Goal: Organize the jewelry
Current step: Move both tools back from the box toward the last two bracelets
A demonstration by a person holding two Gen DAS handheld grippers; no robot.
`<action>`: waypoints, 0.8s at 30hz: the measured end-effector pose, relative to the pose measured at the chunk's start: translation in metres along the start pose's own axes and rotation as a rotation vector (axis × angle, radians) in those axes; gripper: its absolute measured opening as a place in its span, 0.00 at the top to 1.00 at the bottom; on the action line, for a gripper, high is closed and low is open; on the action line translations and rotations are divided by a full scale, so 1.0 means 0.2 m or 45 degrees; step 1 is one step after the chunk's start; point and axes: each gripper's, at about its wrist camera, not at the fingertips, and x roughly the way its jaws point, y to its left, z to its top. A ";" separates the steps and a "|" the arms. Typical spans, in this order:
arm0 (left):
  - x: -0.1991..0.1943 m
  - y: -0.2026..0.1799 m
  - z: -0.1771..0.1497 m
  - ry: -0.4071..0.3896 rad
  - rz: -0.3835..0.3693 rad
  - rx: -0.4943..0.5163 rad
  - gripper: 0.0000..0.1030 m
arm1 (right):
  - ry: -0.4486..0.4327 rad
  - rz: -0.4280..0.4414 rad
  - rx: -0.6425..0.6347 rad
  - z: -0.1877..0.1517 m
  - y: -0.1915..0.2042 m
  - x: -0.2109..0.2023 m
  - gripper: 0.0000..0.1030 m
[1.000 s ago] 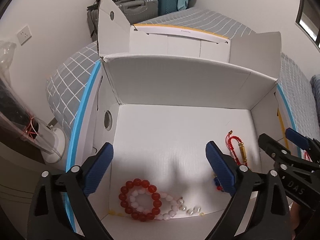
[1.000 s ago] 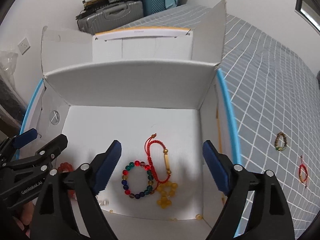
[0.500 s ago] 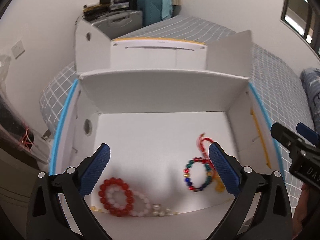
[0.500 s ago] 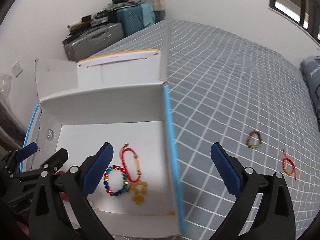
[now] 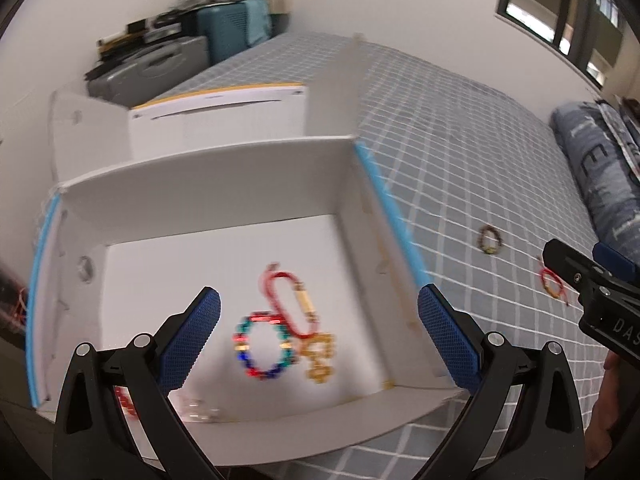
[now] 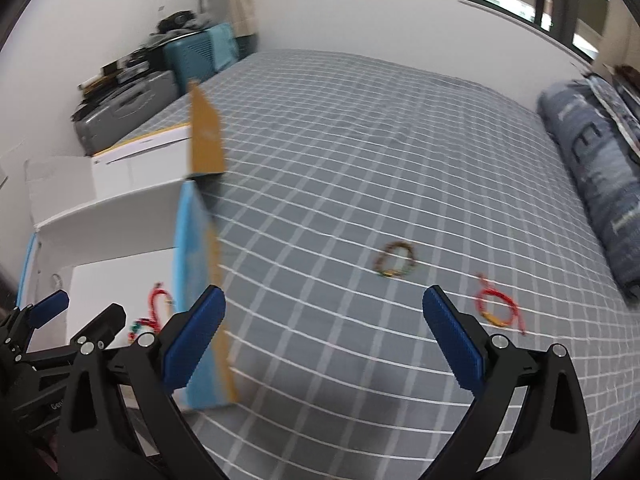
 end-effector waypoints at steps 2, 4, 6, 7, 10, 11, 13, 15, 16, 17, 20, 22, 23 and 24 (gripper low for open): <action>0.01 -0.09 0.01 0.002 -0.016 0.028 0.06 | 0.006 -0.029 0.031 -0.02 -0.11 0.00 0.08; 0.02 -0.19 0.02 -0.001 -0.035 0.060 0.06 | 0.016 -0.046 0.058 -0.03 -0.20 0.00 0.08; 0.03 -0.30 0.04 -0.003 -0.056 0.095 0.06 | 0.034 -0.070 0.093 -0.04 -0.30 0.02 0.08; 0.03 -0.35 0.04 -0.004 -0.066 0.110 0.06 | 0.043 -0.076 0.111 -0.05 -0.36 0.03 0.08; 0.09 -0.52 0.06 0.010 -0.090 0.170 0.06 | 0.076 -0.096 0.159 -0.07 -0.51 0.07 0.08; 0.11 -0.56 0.06 0.019 -0.100 0.183 0.06 | 0.087 -0.099 0.170 -0.08 -0.55 0.09 0.08; 0.16 -0.63 0.07 0.044 -0.124 0.210 0.06 | 0.121 -0.115 0.187 -0.10 -0.64 0.15 0.08; 0.24 -0.71 0.07 0.075 -0.136 0.231 0.06 | 0.144 -0.123 0.203 -0.12 -0.71 0.19 0.08; 0.28 -0.75 0.08 0.095 -0.140 0.239 0.06 | 0.158 -0.126 0.214 -0.13 -0.76 0.22 0.08; 0.32 -0.78 0.09 0.110 -0.145 0.246 0.06 | 0.162 -0.126 0.221 -0.14 -0.78 0.23 0.08; 0.43 -0.88 0.12 0.148 -0.163 0.275 0.06 | 0.188 -0.126 0.240 -0.17 -0.86 0.31 0.08; 0.50 -0.94 0.13 0.171 -0.166 0.291 0.06 | 0.207 -0.129 0.242 -0.18 -0.90 0.35 0.08; 0.54 -0.97 0.13 0.186 -0.175 0.296 0.06 | 0.215 -0.127 0.245 -0.19 -0.92 0.38 0.08; 0.57 -0.99 0.14 0.203 -0.179 0.295 0.06 | 0.221 -0.126 0.248 -0.19 -0.93 0.40 0.08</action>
